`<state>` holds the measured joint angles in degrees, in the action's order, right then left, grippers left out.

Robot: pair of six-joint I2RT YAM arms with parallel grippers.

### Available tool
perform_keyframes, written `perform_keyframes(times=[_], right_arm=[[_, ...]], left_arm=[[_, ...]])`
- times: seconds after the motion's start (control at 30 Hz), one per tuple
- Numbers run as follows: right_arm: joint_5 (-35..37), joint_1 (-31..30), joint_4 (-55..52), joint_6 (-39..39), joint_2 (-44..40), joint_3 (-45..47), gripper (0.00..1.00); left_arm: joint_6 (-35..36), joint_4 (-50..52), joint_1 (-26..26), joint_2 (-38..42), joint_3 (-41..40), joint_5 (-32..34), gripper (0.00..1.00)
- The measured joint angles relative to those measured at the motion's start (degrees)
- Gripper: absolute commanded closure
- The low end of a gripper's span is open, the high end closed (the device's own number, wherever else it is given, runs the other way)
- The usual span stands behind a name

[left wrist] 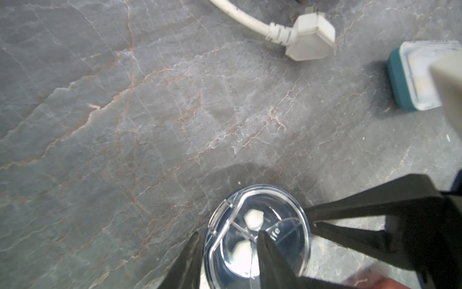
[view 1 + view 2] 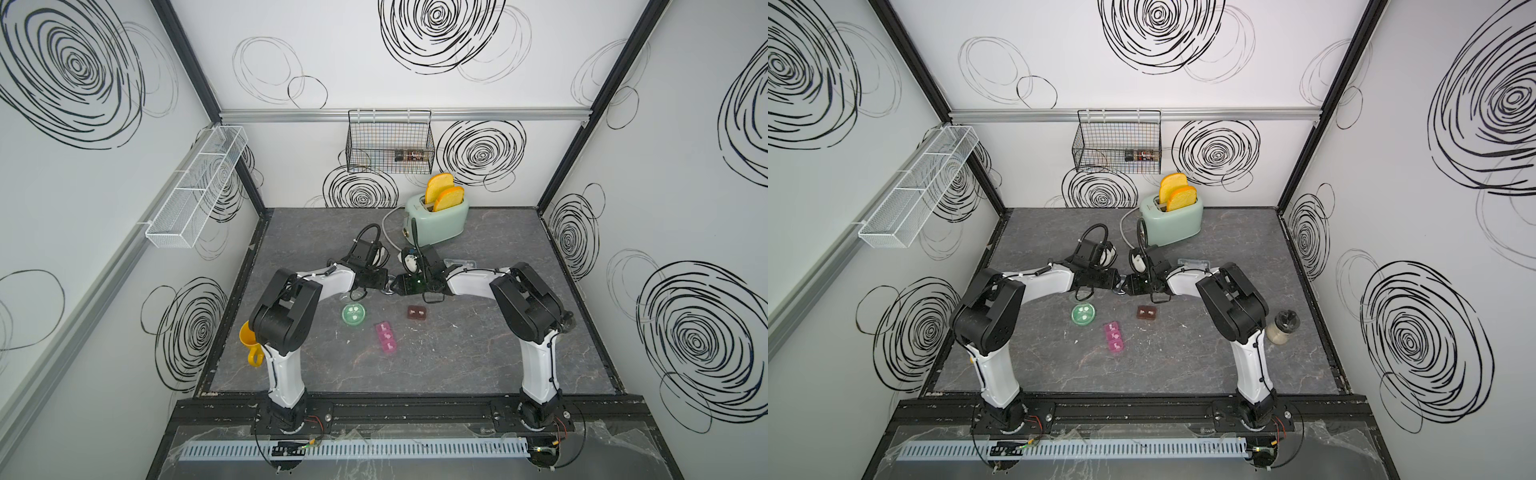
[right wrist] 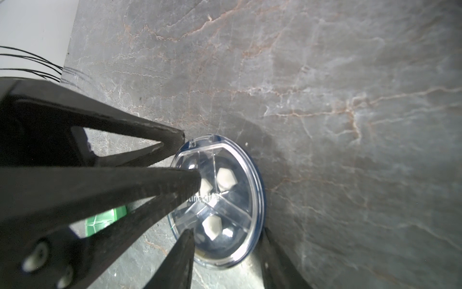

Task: Close pillboxes
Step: Close the lid on the pillbox.

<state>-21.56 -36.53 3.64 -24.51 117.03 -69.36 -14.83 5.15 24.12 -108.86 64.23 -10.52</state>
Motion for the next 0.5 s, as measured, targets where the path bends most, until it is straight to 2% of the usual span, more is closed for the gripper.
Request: perform_keyframes(times=[0.13,0.23,0.37,0.5], right_arm=[[-0.6,1.4,-0.3,0.2,-1.2,0.3,0.48],[-2.0,3.6,-0.3,1.2,-4.4,1.4,0.45],[-4.0,6.4,-0.2,3.9,-8.6,2.3,0.43],[-5.4,8.0,-0.9,7.6,-10.3,2.3,0.43]], left_arm=[[-0.4,1.2,-0.2,0.3,1.4,-1.4,0.52],[-2.0,0.3,-1.7,2.3,2.0,-5.4,0.50],[-4.5,-0.9,-7.5,8.1,2.6,-10.3,0.48],[-5.8,-1.2,-11.9,16.0,2.9,-9.9,0.47]])
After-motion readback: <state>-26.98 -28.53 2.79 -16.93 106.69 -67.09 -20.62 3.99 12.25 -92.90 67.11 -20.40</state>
